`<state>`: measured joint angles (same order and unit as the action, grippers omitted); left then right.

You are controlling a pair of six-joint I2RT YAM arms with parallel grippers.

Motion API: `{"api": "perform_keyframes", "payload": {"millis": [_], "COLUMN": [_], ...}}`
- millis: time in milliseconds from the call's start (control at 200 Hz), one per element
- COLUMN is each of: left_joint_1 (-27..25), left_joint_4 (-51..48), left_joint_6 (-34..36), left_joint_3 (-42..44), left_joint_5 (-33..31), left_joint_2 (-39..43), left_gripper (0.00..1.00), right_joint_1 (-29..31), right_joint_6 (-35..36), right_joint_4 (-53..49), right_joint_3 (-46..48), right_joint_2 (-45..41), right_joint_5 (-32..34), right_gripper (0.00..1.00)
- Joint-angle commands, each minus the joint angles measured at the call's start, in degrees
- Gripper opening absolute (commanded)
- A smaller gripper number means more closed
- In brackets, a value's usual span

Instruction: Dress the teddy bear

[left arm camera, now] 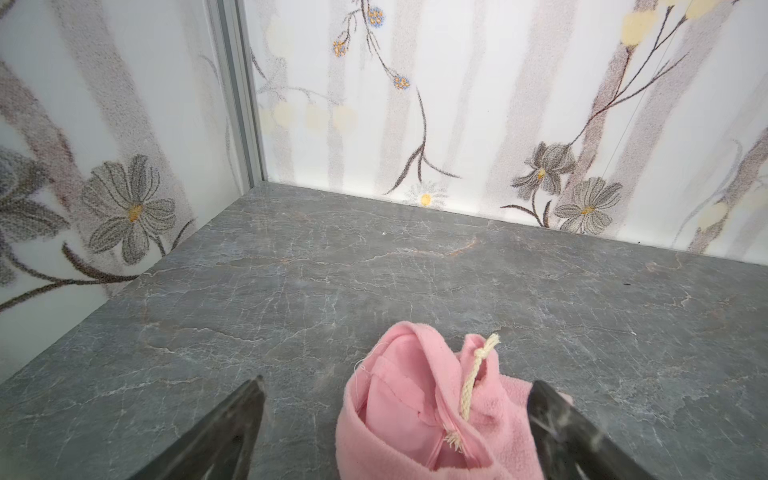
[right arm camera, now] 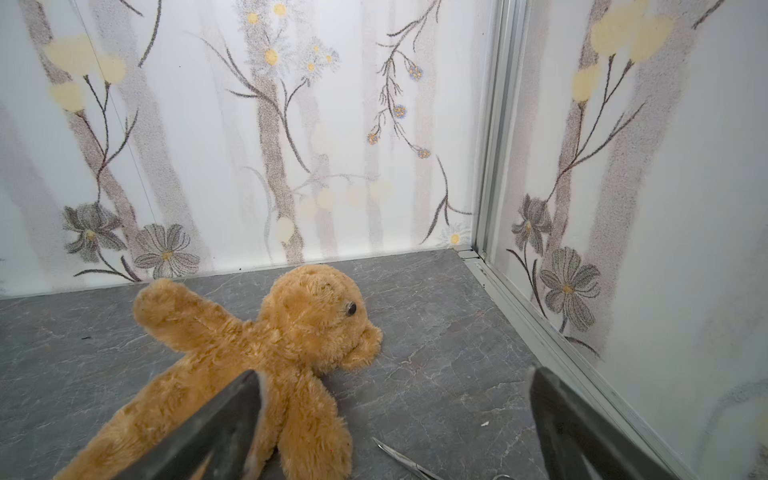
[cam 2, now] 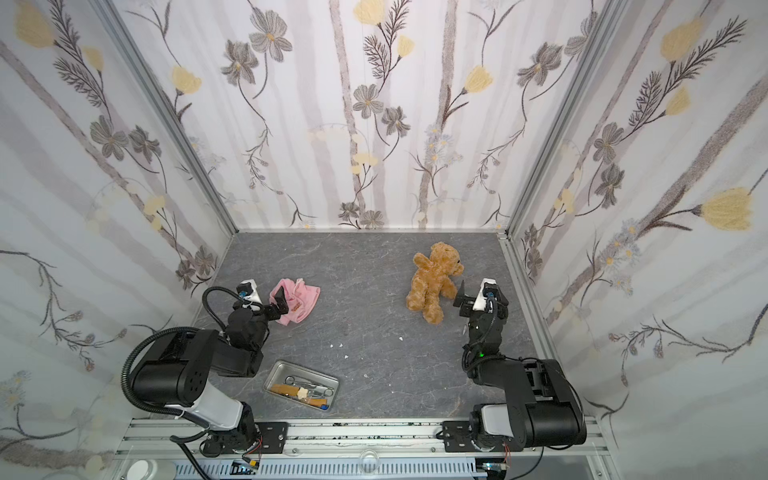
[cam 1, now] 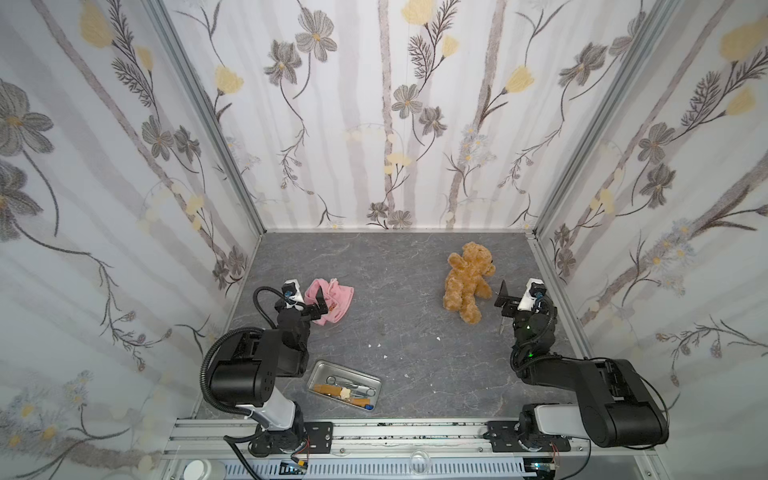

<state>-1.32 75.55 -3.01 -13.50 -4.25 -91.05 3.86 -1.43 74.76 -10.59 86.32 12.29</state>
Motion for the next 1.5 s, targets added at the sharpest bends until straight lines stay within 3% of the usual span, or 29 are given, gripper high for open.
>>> {"api": "perform_keyframes", "payload": {"millis": [0,1224,1354,1499], "left_joint_1": [0.07,0.08,0.09,0.09], "left_joint_4": [0.99,0.85,-4.78,-17.77], "left_joint_6": [0.16,-0.48,-1.05,-9.67], "left_joint_3": [-0.38,-0.06,0.33,-2.07], "left_joint_5": [0.38,-0.7,-3.42,-12.44], "left_joint_2": [0.19,1.41,9.21,18.63], "left_gripper": [1.0,1.0,1.0,1.0], "right_joint_1": [0.01,0.12,0.32,-0.15], "right_joint_6": [0.24,-0.11,-1.94,-13.27], "right_joint_4": [1.78,3.55,-9.1,-34.73], "right_joint_3": [-0.14,1.6,0.71,-6.33], "right_joint_2": [0.07,-2.26,-14.51,-27.96], "right_joint_5": [-0.35,0.83,5.53,12.12], "right_gripper": [1.0,1.0,1.0,1.0]}}
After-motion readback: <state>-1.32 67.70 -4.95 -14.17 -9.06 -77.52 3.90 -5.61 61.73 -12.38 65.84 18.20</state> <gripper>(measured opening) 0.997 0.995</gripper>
